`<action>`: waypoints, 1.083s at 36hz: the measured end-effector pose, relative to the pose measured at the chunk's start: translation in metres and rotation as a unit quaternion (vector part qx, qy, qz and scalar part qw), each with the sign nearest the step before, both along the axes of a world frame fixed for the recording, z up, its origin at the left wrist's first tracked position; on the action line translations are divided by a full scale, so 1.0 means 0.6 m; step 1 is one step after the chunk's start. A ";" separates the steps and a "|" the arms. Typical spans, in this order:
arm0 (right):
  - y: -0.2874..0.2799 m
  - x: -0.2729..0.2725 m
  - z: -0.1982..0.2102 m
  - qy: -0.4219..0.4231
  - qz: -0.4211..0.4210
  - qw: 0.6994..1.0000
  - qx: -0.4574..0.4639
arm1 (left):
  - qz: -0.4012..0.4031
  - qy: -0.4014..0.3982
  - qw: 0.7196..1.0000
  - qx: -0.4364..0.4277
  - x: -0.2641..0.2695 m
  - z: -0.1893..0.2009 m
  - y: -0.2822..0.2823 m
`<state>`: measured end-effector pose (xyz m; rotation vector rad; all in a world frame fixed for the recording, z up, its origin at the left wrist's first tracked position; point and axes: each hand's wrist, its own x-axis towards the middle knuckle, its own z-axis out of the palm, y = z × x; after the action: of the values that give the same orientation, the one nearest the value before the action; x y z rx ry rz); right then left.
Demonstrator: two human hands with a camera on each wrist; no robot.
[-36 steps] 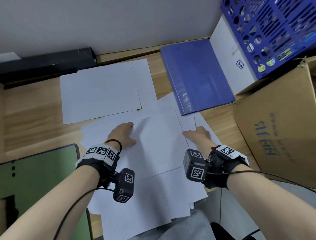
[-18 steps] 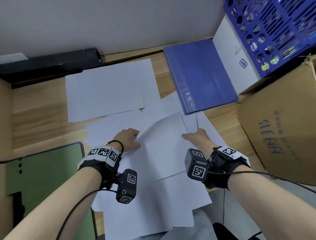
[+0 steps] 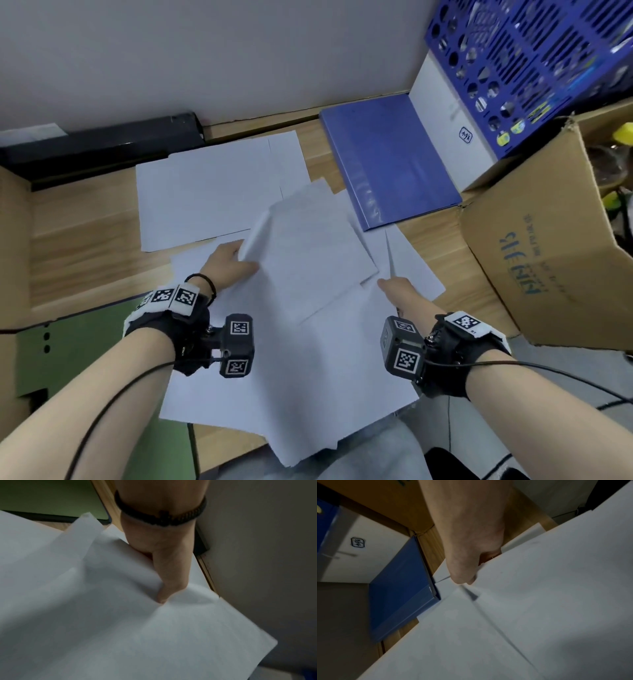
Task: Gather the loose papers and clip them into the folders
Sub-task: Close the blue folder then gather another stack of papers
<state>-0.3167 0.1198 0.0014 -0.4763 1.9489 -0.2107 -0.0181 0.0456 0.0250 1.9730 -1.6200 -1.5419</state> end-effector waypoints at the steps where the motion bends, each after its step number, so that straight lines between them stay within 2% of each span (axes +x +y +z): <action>1: 0.002 -0.001 0.003 0.000 0.004 1.000 0.001 | 0.027 0.015 0.999 -0.010 0.002 0.004 -0.001; 3: 0.006 -0.005 0.005 0.000 0.010 1.000 -0.007 | 0.071 0.033 0.997 -0.025 0.006 0.010 -0.004; 7: 0.018 -0.021 0.016 -0.012 -0.054 0.997 -0.060 | 0.155 0.084 0.984 -0.038 0.009 0.023 -0.010; 10: 0.022 -0.019 0.055 -0.018 -0.017 0.993 -0.117 | 0.183 0.144 0.972 -0.020 0.004 0.037 -0.015; 13: 0.019 -0.018 0.073 -0.011 0.025 0.982 -0.186 | 0.143 0.182 0.973 0.016 -0.002 0.058 -0.019; 17: 0.011 -0.008 0.093 0.010 0.006 0.963 -0.269 | 0.069 0.199 0.977 0.043 -0.004 0.087 -0.018; 20: -0.002 0.003 0.117 0.015 0.078 0.945 -0.318 | 0.034 0.199 0.978 0.060 0.008 0.098 -0.019; 22: -0.012 0.015 0.126 -0.041 0.154 0.943 -0.291 | 0.021 0.205 0.976 0.070 0.018 0.103 -0.016; 24: -0.019 0.029 0.134 -0.073 0.192 0.942 -0.266 | 0.008 0.214 0.974 0.075 0.024 0.108 -0.014; 27: -0.030 0.047 0.134 -0.097 0.215 0.940 -0.245 | 0.009 0.226 0.972 0.066 0.033 0.115 -0.012; 31: -0.031 0.070 0.138 -0.122 0.235 0.944 -0.197 | 0.078 0.228 0.970 0.028 0.049 0.111 -0.016; 33: -0.033 0.073 0.136 -0.167 0.222 0.945 -0.171 | 0.099 0.210 0.972 0.015 0.058 0.102 -0.017; 36: -0.028 0.082 0.155 -0.245 0.219 0.931 -0.159 | 0.115 0.191 0.975 0.009 0.065 0.091 -0.015; 39: -0.023 0.089 0.161 -0.253 0.251 0.922 -0.149 | 0.142 0.182 0.973 0.000 0.064 0.082 -0.015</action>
<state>-0.2635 0.1061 0.0978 -0.9982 1.2422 -0.2671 0.0202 0.0368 0.0740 1.7027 -1.1412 -1.6629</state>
